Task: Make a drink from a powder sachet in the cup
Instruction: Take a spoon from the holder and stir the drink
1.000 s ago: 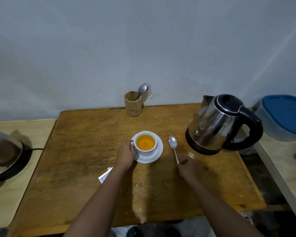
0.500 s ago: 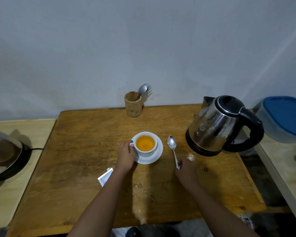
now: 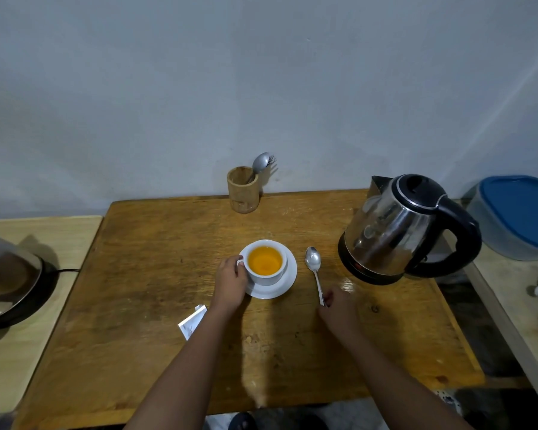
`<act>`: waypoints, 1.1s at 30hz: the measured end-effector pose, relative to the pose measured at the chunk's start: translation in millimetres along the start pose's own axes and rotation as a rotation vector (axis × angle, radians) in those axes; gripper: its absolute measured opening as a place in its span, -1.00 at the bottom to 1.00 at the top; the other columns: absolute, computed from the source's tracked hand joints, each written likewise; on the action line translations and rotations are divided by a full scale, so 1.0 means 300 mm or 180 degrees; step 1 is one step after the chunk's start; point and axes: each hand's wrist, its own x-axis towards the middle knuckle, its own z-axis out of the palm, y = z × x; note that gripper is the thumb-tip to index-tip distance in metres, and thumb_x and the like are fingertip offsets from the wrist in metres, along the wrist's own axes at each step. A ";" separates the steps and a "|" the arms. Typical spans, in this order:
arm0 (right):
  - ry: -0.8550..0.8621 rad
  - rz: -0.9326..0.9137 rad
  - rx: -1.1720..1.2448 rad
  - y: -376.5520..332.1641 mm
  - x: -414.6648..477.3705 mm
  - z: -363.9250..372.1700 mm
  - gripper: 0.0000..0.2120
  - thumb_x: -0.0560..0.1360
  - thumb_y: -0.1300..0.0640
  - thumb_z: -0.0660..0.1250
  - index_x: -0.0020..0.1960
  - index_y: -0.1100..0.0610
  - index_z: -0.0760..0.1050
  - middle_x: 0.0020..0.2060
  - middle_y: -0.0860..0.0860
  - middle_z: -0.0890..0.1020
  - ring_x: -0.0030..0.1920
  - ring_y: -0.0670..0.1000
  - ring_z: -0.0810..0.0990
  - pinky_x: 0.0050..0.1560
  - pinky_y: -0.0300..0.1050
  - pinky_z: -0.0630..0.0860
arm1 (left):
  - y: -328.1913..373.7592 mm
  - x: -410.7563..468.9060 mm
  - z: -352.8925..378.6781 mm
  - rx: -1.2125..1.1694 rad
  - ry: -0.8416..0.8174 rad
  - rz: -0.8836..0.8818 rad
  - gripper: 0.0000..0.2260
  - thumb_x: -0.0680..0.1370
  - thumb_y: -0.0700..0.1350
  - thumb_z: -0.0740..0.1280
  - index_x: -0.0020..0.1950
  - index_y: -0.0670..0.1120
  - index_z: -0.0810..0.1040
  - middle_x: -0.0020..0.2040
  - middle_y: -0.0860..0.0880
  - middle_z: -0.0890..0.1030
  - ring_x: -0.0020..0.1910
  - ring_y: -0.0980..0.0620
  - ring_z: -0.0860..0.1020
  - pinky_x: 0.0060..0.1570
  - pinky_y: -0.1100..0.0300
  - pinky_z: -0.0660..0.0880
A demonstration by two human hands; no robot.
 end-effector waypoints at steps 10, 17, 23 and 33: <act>0.0001 -0.0079 -0.0105 -0.010 -0.005 -0.008 -0.81 0.41 0.30 0.38 -0.21 0.11 0.39 -0.21 0.05 0.52 -0.18 0.01 0.48 -0.36 -0.29 0.29 | 0.006 0.000 -0.009 -0.0003 -0.0028 0.0058 -0.74 0.61 -0.13 0.10 0.19 -0.17 0.48 0.17 -0.18 0.51 0.08 0.01 0.43 0.08 0.13 0.37; -0.0018 0.0023 -0.0105 -0.016 -0.007 0.000 -0.69 0.43 0.29 0.37 -0.31 0.00 0.31 -0.13 0.08 0.56 -0.15 0.01 0.49 -0.36 -0.29 0.28 | 0.009 -0.005 -0.009 0.0046 -0.0089 0.0071 -0.73 0.61 -0.12 0.10 0.24 -0.15 0.46 0.21 -0.17 0.50 0.10 0.03 0.42 0.10 0.14 0.38; 0.0216 -0.0149 -0.0894 -0.001 0.003 -0.028 -0.80 0.56 0.12 0.20 0.12 0.16 0.50 0.20 0.11 0.51 0.17 0.07 0.47 0.15 -0.05 0.47 | -0.047 -0.069 -0.010 0.0202 0.0375 0.0043 -0.69 0.60 -0.11 0.10 0.31 -0.17 0.37 0.27 -0.13 0.45 0.27 -0.12 0.41 0.20 0.08 0.36; -0.0744 -0.0252 -0.1904 0.100 -0.028 -0.051 -0.41 0.64 -0.02 -0.08 0.51 0.09 -0.34 0.53 0.12 -0.29 0.53 0.15 -0.29 0.51 0.17 -0.16 | -0.194 -0.168 0.027 0.1729 -0.0432 0.0314 -0.50 0.63 -0.07 -0.04 0.51 -0.17 -0.11 0.56 -0.11 -0.13 0.54 -0.04 -0.18 0.49 0.17 -0.06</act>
